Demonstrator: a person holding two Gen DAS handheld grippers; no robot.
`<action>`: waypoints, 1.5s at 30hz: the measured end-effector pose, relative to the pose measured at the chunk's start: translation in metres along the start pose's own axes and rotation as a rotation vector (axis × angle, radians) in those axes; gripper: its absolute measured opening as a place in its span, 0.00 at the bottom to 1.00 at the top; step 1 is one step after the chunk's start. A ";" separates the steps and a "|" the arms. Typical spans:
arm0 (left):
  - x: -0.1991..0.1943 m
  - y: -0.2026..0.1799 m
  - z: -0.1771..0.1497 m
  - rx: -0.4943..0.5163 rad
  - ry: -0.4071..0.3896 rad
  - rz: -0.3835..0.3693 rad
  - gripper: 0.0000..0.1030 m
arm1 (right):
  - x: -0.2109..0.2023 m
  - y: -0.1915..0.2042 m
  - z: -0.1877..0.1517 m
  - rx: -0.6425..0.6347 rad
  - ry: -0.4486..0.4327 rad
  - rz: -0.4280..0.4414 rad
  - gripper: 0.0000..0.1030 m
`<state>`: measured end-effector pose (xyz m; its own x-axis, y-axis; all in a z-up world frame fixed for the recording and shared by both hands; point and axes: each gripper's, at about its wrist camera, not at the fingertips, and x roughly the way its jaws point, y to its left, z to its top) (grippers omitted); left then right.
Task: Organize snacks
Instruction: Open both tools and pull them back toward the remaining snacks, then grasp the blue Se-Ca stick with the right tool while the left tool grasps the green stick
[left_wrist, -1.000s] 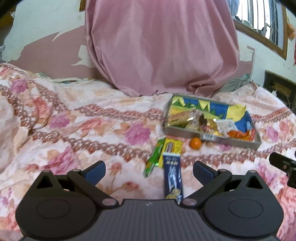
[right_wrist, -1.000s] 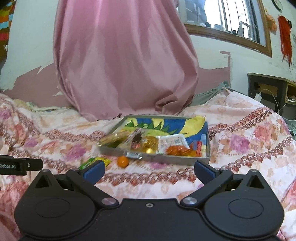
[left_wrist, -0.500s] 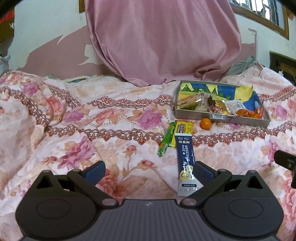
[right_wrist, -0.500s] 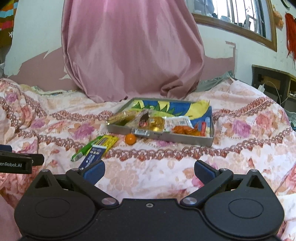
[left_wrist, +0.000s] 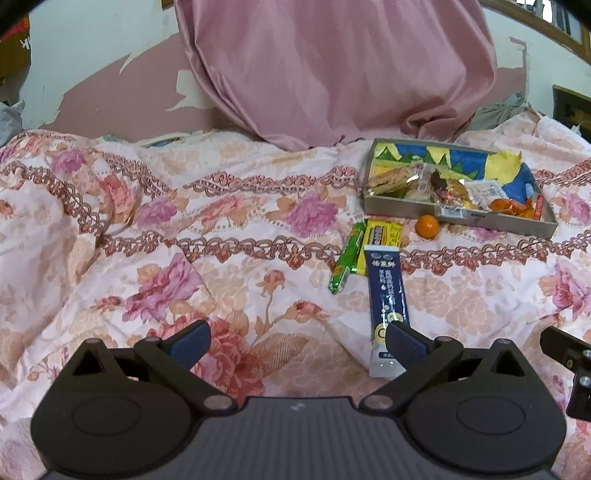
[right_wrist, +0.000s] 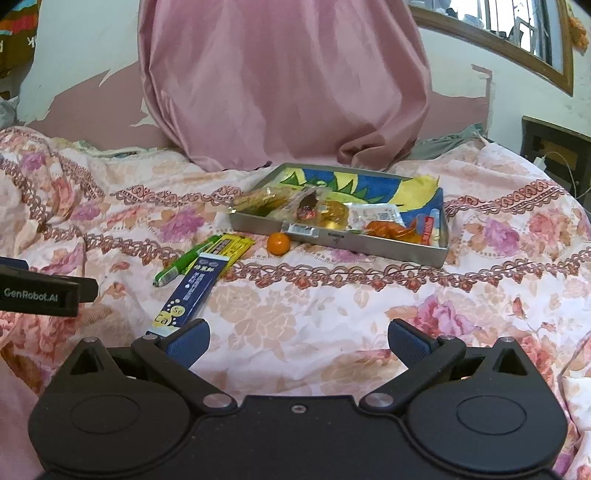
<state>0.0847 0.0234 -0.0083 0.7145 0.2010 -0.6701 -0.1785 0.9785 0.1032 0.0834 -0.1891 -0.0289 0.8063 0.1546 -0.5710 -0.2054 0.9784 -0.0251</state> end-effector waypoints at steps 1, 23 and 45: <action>0.002 0.000 0.000 0.000 0.010 0.002 1.00 | 0.001 0.001 0.000 -0.004 0.002 0.003 0.99; 0.064 0.007 0.029 -0.045 0.156 0.010 1.00 | 0.042 0.037 0.008 -0.110 0.045 0.082 0.99; 0.157 0.037 0.068 -0.117 0.224 -0.020 1.00 | 0.146 0.090 0.021 -0.161 0.156 0.163 0.99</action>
<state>0.2365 0.0939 -0.0604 0.5536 0.1535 -0.8185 -0.2520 0.9677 0.0110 0.1944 -0.0760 -0.0970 0.6623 0.2734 -0.6975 -0.4212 0.9058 -0.0449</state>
